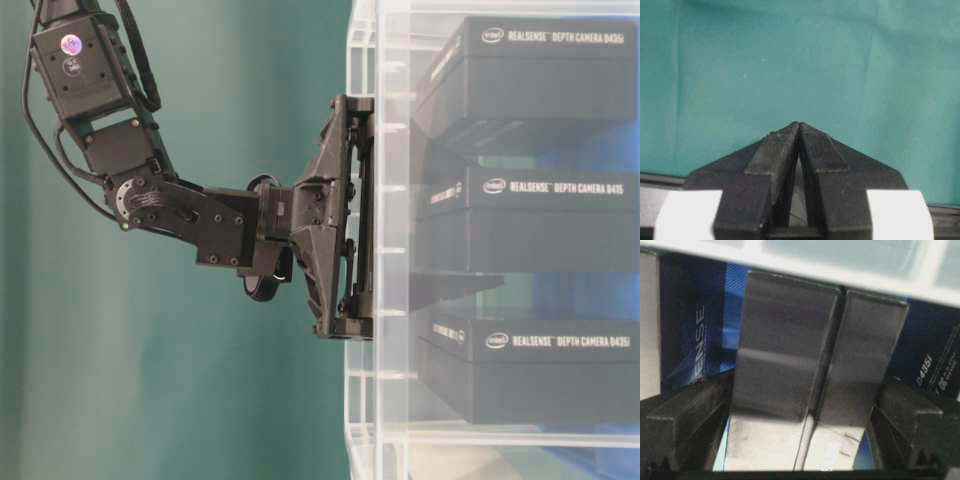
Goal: Take the box out of the case with the right arm.
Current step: 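Lower the open right gripper around the middle black box, then close the right gripper on the middle box and lift it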
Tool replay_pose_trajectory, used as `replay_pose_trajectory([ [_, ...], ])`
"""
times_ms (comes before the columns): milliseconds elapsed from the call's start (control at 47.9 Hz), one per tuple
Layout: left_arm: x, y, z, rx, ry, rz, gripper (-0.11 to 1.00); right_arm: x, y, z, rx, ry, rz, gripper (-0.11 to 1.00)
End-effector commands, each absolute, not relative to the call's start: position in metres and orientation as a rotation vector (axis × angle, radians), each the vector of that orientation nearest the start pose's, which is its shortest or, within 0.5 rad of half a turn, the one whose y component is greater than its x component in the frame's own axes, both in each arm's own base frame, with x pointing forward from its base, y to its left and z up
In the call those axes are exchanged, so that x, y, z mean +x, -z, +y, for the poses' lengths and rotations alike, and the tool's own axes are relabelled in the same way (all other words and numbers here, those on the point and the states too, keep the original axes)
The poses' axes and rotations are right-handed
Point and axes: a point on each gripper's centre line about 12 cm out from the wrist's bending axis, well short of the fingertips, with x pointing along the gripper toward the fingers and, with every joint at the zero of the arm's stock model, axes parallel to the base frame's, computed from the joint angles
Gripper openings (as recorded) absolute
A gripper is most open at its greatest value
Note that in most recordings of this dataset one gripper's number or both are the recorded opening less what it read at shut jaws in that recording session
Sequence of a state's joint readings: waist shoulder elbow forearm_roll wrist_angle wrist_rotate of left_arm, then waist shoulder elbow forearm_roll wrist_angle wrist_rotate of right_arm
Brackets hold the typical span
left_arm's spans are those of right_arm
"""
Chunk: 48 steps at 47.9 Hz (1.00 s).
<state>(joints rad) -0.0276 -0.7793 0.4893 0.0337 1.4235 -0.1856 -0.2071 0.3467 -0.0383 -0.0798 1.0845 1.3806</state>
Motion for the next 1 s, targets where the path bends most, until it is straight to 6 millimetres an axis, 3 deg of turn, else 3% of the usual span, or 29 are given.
replay_pose_trajectory([
  [0,0.17,-0.369,-0.001,-0.124,-0.103,1.106,0.02,0.455,-0.194,-0.102,1.213,1.11,0.992,0.91],
  [250,0.171,-0.369,-0.001,-0.125,-0.104,1.104,0.02,0.455,-0.195,-0.099,1.276,1.136,0.984,0.87],
  [396,0.171,-0.369,-0.001,-0.125,-0.104,1.104,0.02,0.455,-0.195,-0.099,1.286,1.147,0.981,0.65],
  [835,0.171,-0.369,-0.001,-0.124,-0.103,1.104,0.02,0.458,-0.2,-0.097,1.29,1.131,0.972,0.65],
  [981,0.17,-0.369,-0.001,-0.125,-0.104,1.103,0.02,0.461,-0.213,-0.096,1.293,1.12,0.96,0.65],
])
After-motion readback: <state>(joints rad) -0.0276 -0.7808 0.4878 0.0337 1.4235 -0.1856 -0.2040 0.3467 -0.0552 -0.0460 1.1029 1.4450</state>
